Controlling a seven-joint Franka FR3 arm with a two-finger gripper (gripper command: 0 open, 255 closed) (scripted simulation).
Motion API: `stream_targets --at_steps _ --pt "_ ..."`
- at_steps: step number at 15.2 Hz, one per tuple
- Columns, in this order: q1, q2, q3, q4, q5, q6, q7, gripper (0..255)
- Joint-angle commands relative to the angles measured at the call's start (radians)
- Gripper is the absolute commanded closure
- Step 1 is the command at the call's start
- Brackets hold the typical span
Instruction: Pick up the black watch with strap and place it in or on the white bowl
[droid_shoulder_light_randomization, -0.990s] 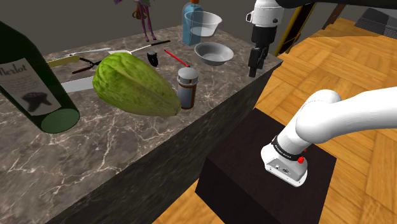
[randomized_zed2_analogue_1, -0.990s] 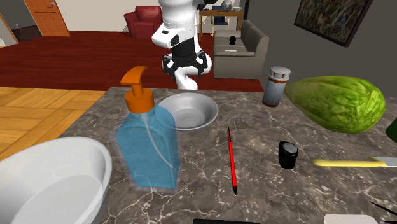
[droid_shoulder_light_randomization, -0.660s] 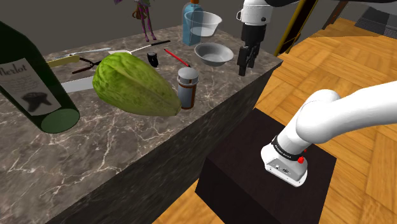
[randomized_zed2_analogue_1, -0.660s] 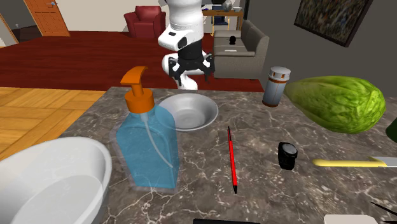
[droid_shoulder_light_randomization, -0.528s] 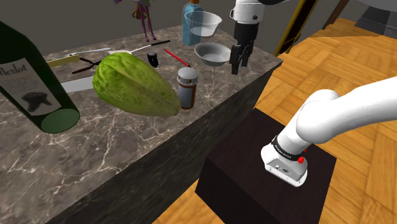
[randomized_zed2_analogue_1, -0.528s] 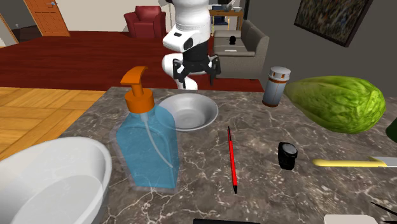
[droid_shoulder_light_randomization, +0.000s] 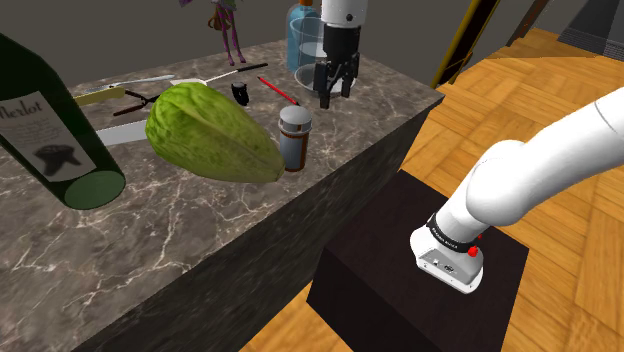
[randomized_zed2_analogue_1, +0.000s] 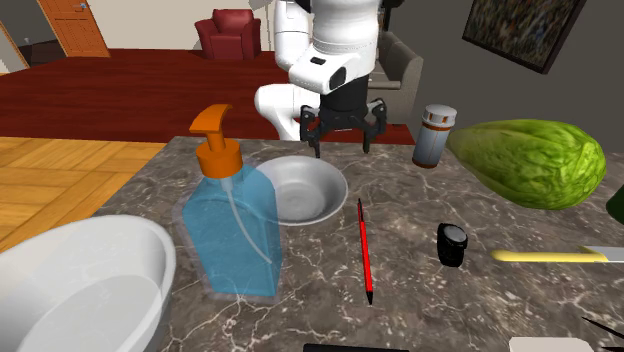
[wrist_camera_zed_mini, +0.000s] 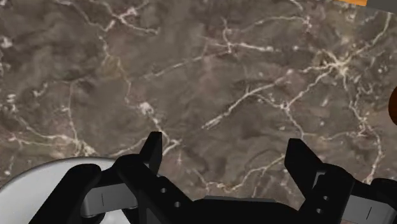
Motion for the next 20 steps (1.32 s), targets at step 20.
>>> stream_targets --at_steps 20 --pt "0.109 0.700 0.108 0.842 -0.159 -0.041 0.328 0"
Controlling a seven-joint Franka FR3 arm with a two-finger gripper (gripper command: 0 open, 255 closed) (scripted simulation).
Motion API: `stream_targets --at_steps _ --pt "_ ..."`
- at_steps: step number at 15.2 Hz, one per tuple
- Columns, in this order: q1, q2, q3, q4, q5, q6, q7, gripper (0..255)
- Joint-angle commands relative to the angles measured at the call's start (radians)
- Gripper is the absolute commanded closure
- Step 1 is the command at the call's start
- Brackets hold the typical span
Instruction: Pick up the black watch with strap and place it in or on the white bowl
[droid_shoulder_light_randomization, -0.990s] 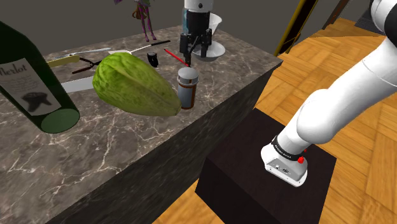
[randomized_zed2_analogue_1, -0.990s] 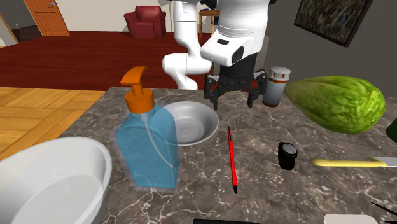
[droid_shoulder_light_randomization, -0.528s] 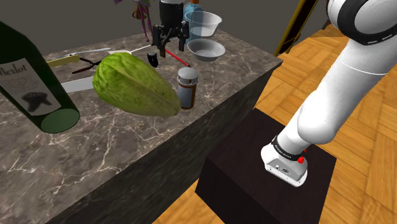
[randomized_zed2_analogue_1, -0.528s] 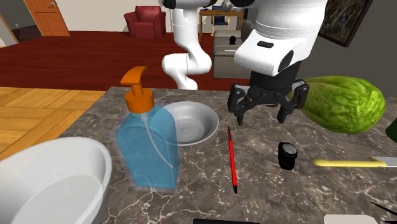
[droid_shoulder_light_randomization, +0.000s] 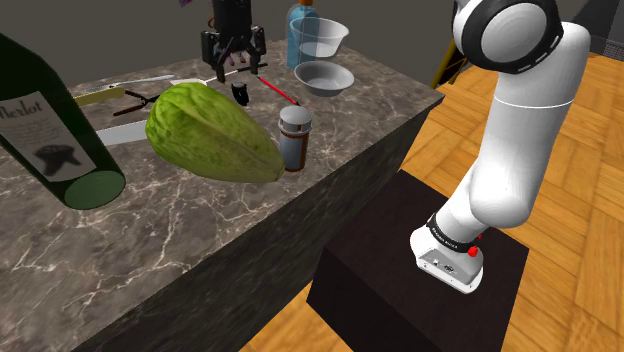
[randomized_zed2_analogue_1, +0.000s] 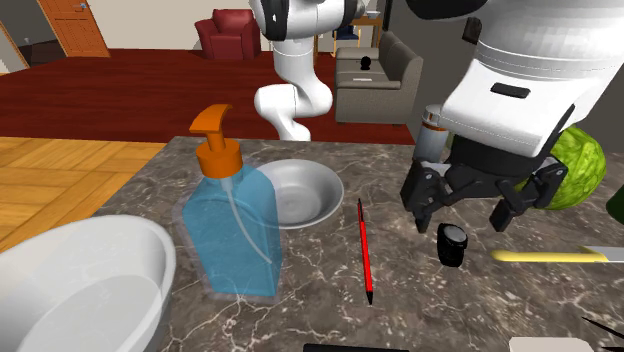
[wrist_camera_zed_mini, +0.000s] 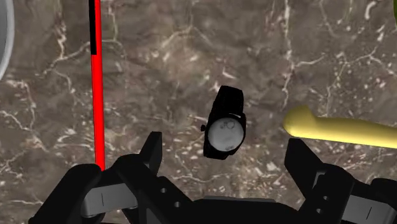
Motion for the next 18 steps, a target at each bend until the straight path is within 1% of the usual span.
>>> stream_targets --at_steps 1,5,13,14,18 --pt "0.000 -0.001 0.000 -0.024 0.000 0.024 0.002 0" --pt "-0.003 -0.014 0.000 -0.104 0.003 0.092 0.000 0" --pt "-0.003 -0.013 0.000 -0.103 0.003 0.092 0.000 0" --pt "-0.003 -0.013 0.000 -0.103 0.003 0.092 0.000 255" --pt "-0.003 -0.014 0.000 -0.104 0.003 0.092 0.000 255"
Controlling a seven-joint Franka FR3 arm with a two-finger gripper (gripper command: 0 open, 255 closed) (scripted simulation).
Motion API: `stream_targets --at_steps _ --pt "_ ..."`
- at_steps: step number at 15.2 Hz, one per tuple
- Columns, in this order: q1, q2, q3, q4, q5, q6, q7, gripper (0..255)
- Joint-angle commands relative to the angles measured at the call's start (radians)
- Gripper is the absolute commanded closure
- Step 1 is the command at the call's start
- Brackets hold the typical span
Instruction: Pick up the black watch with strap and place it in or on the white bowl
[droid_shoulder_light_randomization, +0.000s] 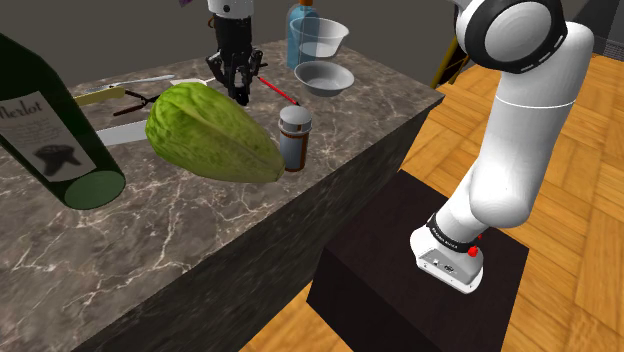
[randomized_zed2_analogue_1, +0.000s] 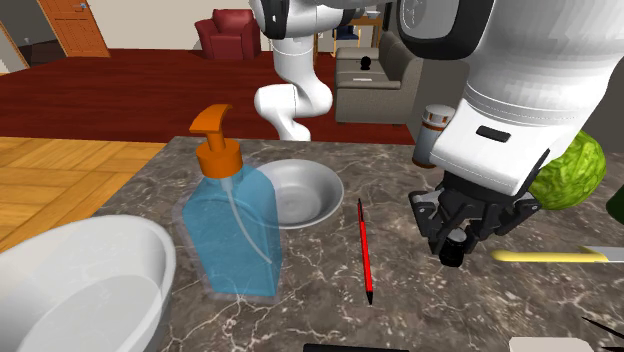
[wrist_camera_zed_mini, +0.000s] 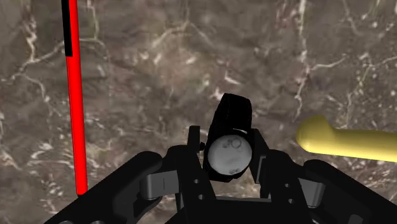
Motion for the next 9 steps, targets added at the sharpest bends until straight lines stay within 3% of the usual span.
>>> stream_targets --at_steps 1,5,9 --pt "0.000 0.000 0.000 0.000 0.000 0.000 0.000 255" --pt "0.000 0.000 0.000 0.000 0.000 0.000 0.000 255" --pt "0.004 0.008 0.001 0.065 -0.002 -0.058 0.004 255"
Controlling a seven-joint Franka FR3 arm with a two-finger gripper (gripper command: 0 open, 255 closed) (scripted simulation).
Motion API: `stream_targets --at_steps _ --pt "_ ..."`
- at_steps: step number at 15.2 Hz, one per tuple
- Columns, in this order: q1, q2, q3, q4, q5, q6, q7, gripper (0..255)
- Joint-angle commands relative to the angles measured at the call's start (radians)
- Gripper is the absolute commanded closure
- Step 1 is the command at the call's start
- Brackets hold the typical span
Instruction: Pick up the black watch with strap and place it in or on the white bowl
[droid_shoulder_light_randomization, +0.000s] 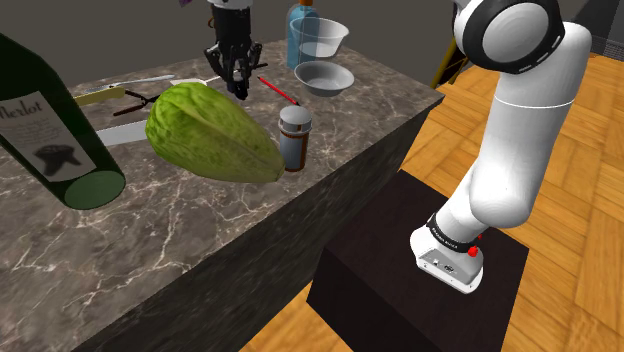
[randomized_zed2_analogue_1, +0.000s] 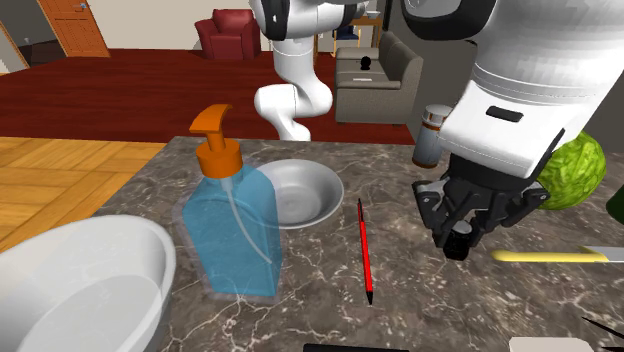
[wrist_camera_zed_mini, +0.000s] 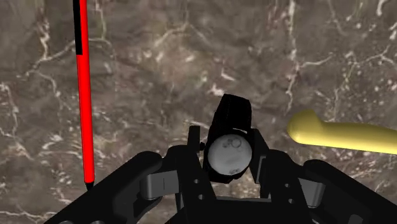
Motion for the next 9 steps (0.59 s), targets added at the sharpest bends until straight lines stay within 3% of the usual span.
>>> stream_targets --at_steps 1,9 --pt "0.001 0.002 0.000 0.029 -0.001 -0.028 0.001 255" --pt "0.015 0.040 0.002 0.196 -0.010 -0.156 0.011 255"
